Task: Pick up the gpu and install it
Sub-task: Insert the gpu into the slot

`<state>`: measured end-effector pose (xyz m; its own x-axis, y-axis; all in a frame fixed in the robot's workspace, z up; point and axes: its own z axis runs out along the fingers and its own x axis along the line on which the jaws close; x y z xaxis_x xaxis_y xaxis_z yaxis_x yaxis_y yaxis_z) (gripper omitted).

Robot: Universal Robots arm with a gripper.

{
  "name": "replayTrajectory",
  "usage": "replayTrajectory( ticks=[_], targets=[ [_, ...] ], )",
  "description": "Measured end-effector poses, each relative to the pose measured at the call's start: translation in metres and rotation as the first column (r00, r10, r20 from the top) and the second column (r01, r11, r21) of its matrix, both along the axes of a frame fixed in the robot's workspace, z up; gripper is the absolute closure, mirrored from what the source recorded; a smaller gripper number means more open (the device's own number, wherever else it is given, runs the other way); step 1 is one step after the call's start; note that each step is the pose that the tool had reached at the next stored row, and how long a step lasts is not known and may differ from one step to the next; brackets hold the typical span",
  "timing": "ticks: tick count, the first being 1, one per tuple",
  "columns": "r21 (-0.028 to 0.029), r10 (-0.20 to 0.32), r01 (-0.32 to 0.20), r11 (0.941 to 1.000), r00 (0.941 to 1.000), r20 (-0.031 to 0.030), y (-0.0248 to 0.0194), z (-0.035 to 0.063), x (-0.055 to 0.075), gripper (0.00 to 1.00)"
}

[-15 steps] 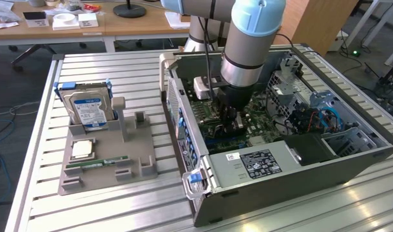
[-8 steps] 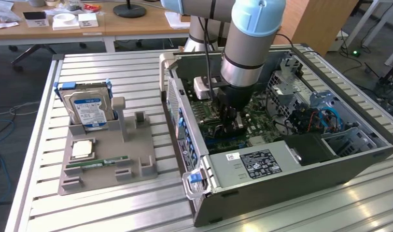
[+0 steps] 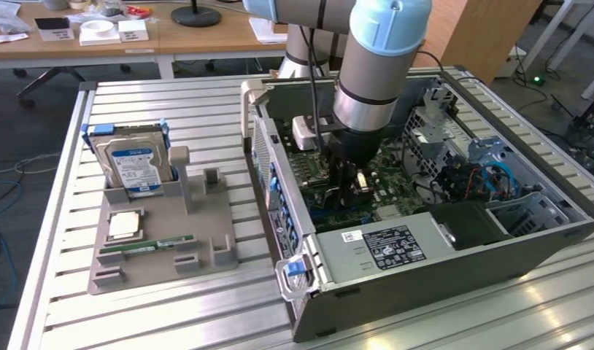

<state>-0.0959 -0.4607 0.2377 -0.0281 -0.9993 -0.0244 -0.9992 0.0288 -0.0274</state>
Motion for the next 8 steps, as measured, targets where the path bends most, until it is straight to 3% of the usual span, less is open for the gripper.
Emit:
replayTrajectory(
  ticks=[8],
  targets=[
    [0.0, 0.0, 0.0, 1.0, 1.0, 0.0, 0.0001, 0.0085, 0.0, 0.49]
  ],
)
